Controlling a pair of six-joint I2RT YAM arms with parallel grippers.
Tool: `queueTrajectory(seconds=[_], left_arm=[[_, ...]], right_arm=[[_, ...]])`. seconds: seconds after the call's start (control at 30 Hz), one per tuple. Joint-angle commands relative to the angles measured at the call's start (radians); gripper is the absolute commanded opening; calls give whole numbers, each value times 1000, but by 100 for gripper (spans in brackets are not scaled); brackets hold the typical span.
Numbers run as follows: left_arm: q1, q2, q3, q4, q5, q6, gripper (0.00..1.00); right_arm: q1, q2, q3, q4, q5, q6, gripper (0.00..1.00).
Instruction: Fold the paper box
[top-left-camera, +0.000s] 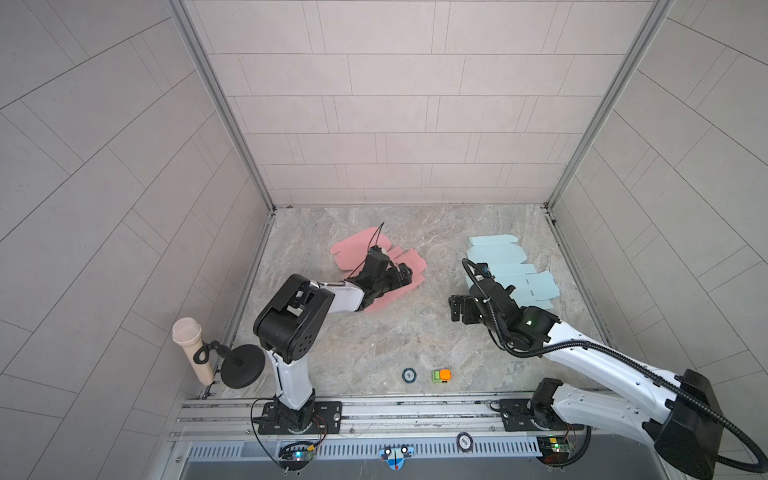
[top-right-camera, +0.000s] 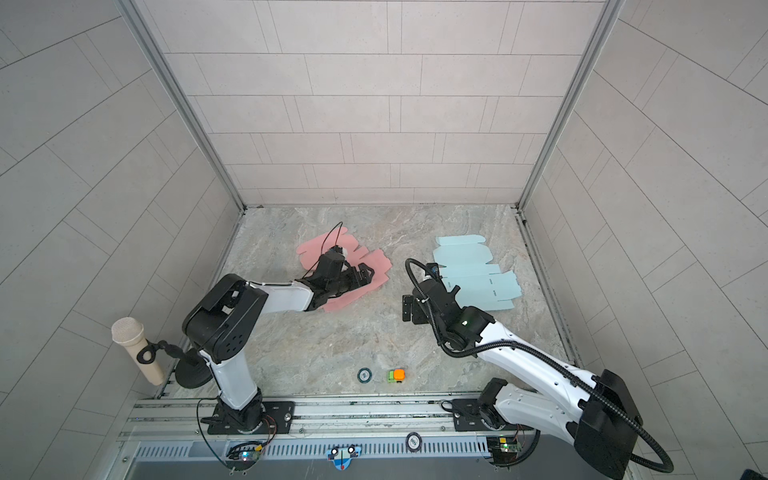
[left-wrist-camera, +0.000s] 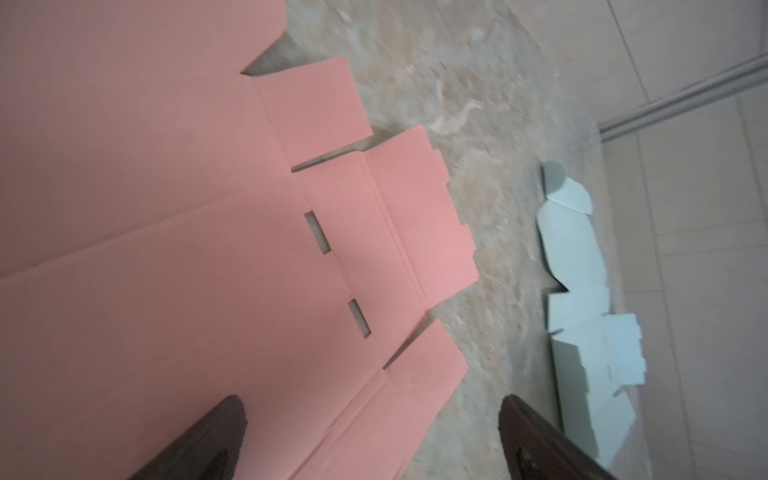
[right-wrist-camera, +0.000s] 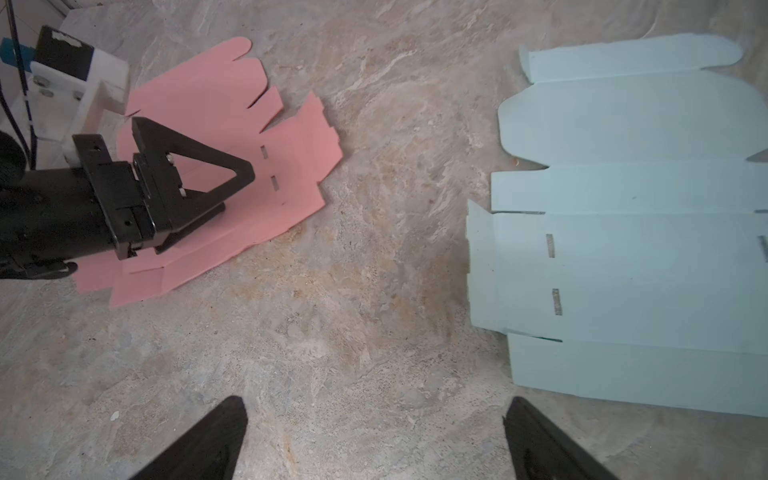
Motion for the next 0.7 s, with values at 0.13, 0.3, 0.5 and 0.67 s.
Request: queueTrajectory(seconds=[0.13,0.3,0.5,0.67], left_arm=[[-127,65,-10,130,60,-243,97],[-104,-14,44,-3,90,-128,97],[16,-57,97,-168,118,27,96],[103,-8,203,-328,110,177,86]], right_arm=[[-15,82,-95,169,-194,157,98],[-48,91,-129,209,-224,168,98],[-73,176,-133,298,-304,185,97],[-73,256,-124,370,-335,197,94]])
